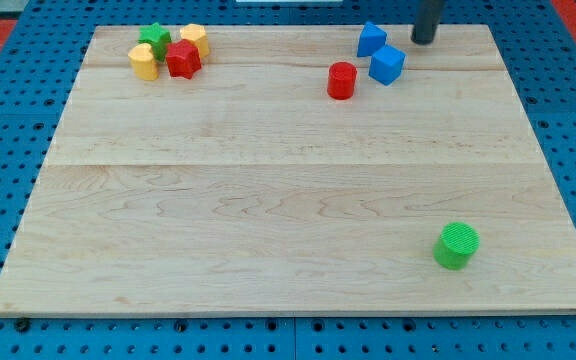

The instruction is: Push the blue triangle into the green circle

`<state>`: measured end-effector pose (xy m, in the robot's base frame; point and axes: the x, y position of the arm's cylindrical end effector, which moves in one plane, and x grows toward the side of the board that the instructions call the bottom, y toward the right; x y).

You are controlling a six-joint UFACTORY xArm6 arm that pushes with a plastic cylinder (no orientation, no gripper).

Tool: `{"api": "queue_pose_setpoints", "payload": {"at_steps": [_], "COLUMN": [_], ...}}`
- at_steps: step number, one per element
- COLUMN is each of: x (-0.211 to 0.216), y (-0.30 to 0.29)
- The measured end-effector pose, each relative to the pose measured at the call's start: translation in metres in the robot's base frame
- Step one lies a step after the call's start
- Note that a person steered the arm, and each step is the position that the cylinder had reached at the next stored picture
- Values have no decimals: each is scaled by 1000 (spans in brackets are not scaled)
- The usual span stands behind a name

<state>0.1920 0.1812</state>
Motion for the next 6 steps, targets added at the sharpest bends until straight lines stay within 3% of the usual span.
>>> {"api": "queue_pose_setpoints", "payload": {"at_steps": [2,3,5,6], "x": [14,57,88,138], "y": [-86,-126,-97,-93]}}
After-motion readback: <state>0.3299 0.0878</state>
